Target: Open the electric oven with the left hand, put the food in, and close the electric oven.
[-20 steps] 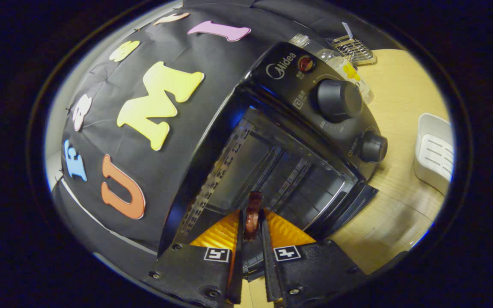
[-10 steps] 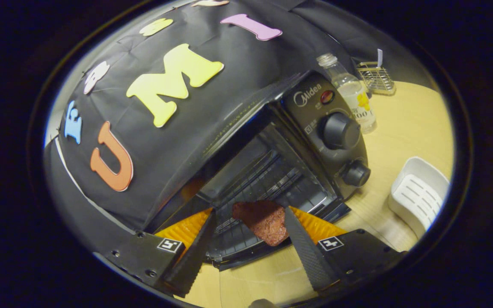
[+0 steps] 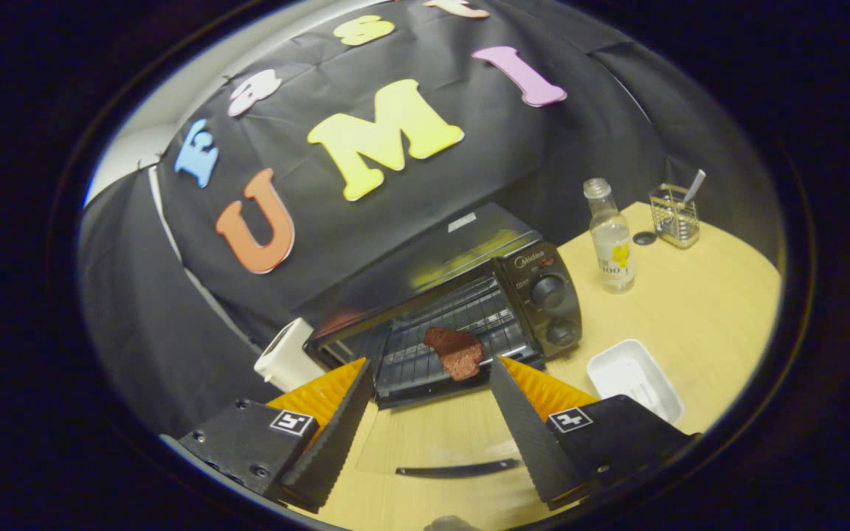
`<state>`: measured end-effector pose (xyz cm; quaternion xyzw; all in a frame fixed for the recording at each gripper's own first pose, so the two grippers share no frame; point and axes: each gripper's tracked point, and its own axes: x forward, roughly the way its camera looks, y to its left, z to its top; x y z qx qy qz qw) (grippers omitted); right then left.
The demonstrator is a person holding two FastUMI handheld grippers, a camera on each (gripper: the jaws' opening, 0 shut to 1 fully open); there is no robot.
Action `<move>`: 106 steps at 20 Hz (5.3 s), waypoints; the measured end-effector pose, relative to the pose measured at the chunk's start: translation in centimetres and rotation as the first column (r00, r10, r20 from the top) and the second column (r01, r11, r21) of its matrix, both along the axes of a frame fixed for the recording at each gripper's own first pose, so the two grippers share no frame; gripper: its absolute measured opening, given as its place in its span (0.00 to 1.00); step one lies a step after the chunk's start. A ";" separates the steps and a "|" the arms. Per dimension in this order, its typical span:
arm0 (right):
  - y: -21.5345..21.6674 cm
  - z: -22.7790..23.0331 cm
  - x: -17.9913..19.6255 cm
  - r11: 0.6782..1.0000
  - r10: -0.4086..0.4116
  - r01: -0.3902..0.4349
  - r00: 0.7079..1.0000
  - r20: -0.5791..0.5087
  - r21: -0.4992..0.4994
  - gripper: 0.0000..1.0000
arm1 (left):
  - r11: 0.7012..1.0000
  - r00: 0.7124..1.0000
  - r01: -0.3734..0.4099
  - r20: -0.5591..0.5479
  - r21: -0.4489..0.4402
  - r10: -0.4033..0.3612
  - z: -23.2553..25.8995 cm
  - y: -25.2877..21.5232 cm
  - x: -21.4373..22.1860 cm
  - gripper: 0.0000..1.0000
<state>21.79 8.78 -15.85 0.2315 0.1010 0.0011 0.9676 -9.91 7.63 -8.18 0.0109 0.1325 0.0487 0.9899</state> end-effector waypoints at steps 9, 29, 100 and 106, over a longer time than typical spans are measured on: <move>-11.4 5.8 -20.8 0.949 0.034 -0.011 0.997 0.069 -0.316 1.00 | 0.997 0.999 0.046 0.025 -0.063 -0.044 -3.0 -6.4 -6.2 0.97; -29.3 7.0 -30.1 0.894 -0.027 0.050 0.998 0.057 -0.444 1.00 | 0.995 0.957 0.062 -0.278 -0.074 -0.080 -20.4 -18.5 10.8 0.97; -23.8 10.6 -35.8 0.892 -0.050 0.105 0.990 0.135 -0.441 0.96 | 0.999 0.986 -0.042 0.161 -0.005 0.043 5.2 -9.6 2.0 0.97; -21.1 10.4 -37.3 0.908 0.007 0.055 0.989 0.145 -0.416 1.00 | 0.997 0.978 -0.068 0.194 -0.023 0.071 7.7 -9.7 -5.8 0.97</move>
